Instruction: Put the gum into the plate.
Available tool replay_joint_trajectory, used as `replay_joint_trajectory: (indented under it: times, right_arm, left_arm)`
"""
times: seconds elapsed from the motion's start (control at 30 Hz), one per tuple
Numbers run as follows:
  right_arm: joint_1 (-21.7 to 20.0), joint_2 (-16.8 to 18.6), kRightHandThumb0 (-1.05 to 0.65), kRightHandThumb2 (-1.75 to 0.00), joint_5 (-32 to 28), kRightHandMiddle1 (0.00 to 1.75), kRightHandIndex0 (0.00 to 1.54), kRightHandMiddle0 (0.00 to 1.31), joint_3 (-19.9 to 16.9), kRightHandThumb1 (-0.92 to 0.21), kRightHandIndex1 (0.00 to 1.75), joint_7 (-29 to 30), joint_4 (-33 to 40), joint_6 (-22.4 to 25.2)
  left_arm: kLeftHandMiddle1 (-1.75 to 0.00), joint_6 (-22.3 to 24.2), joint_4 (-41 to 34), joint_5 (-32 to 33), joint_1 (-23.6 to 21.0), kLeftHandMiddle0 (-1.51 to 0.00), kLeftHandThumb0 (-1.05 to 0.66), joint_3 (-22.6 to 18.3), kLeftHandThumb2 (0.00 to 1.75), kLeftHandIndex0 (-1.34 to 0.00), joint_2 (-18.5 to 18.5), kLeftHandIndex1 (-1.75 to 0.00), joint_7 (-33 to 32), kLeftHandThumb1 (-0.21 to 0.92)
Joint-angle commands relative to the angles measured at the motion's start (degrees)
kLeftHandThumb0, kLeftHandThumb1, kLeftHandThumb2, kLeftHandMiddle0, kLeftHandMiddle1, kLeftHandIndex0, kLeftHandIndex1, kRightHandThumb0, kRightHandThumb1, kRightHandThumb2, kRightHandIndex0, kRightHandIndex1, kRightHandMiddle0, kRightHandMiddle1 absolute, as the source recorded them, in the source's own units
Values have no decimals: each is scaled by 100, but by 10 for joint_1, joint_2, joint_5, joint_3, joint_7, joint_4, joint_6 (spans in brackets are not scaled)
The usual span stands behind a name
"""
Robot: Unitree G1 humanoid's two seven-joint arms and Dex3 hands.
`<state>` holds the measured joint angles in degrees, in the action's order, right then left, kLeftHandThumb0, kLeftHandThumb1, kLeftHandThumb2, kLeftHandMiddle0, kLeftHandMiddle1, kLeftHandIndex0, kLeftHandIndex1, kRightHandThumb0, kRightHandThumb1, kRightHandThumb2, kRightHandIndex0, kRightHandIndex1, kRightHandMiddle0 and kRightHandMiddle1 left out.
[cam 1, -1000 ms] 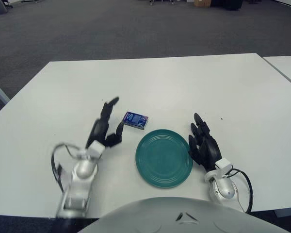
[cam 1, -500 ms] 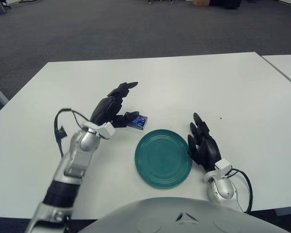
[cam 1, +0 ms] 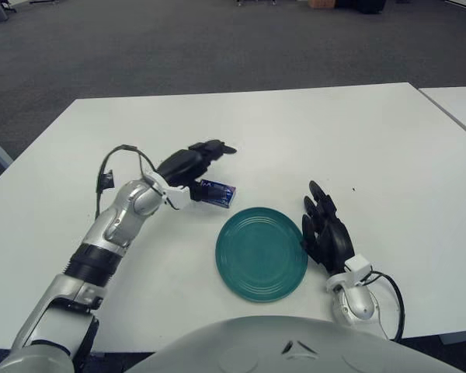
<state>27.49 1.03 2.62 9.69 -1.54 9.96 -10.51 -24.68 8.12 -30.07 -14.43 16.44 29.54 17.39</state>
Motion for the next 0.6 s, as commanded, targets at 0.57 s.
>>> replay_joint_trajectory:
  times: [0.57]
  right_arm:
    - [42,-10,-95,-73,-2,10,8,0,-4,-92,1,3,6,17]
  left_arm:
    - [0,-30,115,-34,-76,-21,-81,65,18,-3,15,-101,65,92]
